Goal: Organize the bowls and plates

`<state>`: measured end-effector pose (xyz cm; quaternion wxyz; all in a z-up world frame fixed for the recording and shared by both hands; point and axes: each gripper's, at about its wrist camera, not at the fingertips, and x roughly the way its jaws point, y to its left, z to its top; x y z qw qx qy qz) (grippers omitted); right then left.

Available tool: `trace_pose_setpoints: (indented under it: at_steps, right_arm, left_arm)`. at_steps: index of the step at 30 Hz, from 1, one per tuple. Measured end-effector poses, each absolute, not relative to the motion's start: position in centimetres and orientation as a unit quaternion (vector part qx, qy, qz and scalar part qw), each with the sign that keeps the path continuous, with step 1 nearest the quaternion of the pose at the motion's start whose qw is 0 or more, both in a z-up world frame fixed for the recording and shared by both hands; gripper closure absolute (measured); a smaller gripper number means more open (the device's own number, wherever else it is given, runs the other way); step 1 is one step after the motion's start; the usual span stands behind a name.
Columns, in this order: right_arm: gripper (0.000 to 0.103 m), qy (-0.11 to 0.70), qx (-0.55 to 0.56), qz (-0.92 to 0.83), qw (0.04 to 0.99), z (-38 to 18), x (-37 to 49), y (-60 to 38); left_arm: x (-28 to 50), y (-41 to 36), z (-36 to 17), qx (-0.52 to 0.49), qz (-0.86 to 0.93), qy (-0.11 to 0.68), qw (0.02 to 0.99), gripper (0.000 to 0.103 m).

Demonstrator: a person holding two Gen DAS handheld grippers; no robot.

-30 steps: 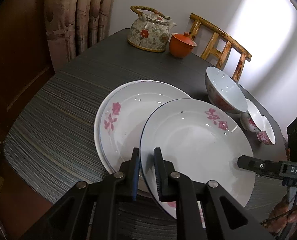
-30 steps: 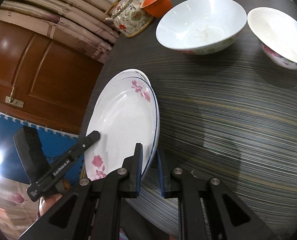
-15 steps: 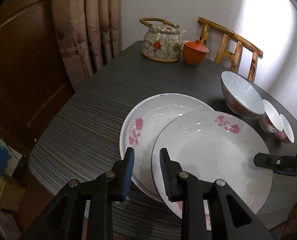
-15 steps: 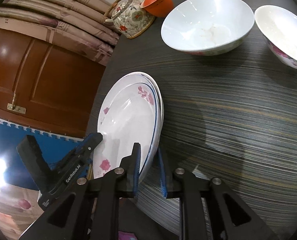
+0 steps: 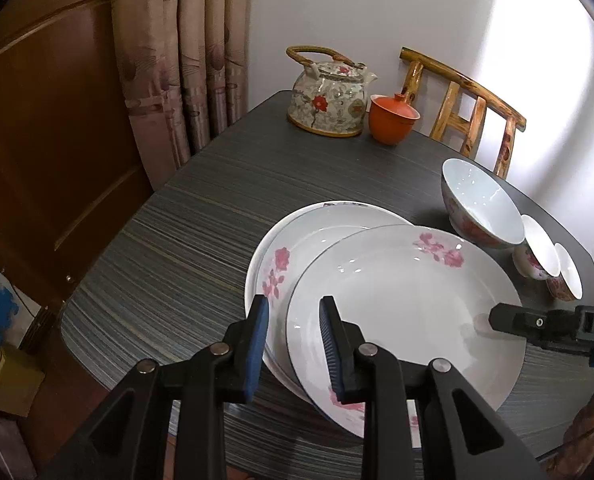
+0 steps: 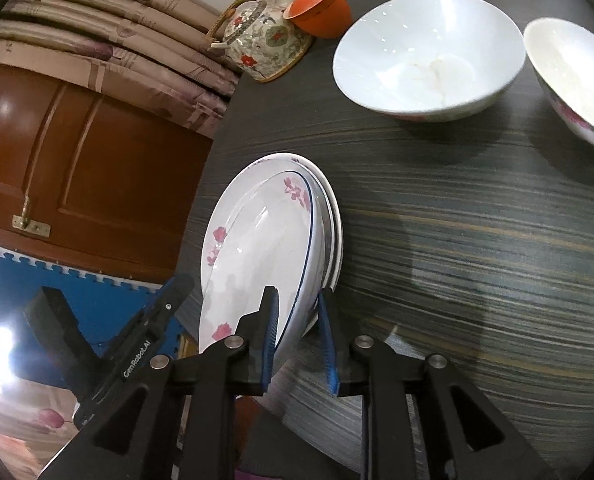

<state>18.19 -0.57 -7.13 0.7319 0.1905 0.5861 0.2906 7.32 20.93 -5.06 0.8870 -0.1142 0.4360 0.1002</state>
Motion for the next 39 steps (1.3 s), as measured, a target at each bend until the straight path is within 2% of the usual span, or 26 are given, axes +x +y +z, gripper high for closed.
trace_pose_setpoints:
  at_steps: [12, 21, 29, 31, 33, 39]
  right_arm:
    - [0.081, 0.579, 0.158, 0.29, 0.745, -7.0, 18.1, -0.1]
    - [0.071, 0.568, 0.161, 0.298, 0.751, -6.2, 18.1, -0.3]
    - [0.071, 0.562, 0.162, 0.3, 0.753, -5.9, 18.0, -0.4]
    - [0.074, 0.563, 0.155, 0.304, 0.753, -5.9, 17.8, 0.0]
    - [0.081, 0.559, 0.146, 0.306, 0.757, -5.9, 17.5, 0.5]
    - [0.082, 0.56, 0.14, 0.315, 0.754, -6.0, 17.5, 1.3]
  left_arm:
    - [7.4, 21.0, -5.0, -0.113, 0.102, 0.437, 0.887, 0.076]
    - [7.5, 20.8, -5.0, -0.106, 0.099, 0.44, 0.886, 0.076]
    - [7.6, 20.8, -5.0, -0.103, 0.102, 0.445, 0.884, 0.076]
    - [7.6, 20.8, -5.0, -0.103, 0.101, 0.445, 0.884, 0.076]
    - [7.6, 20.8, -5.1, -0.101, 0.102, 0.447, 0.883, 0.076]
    - [7.7, 20.7, -5.2, -0.1, 0.097, 0.448, 0.883, 0.075]
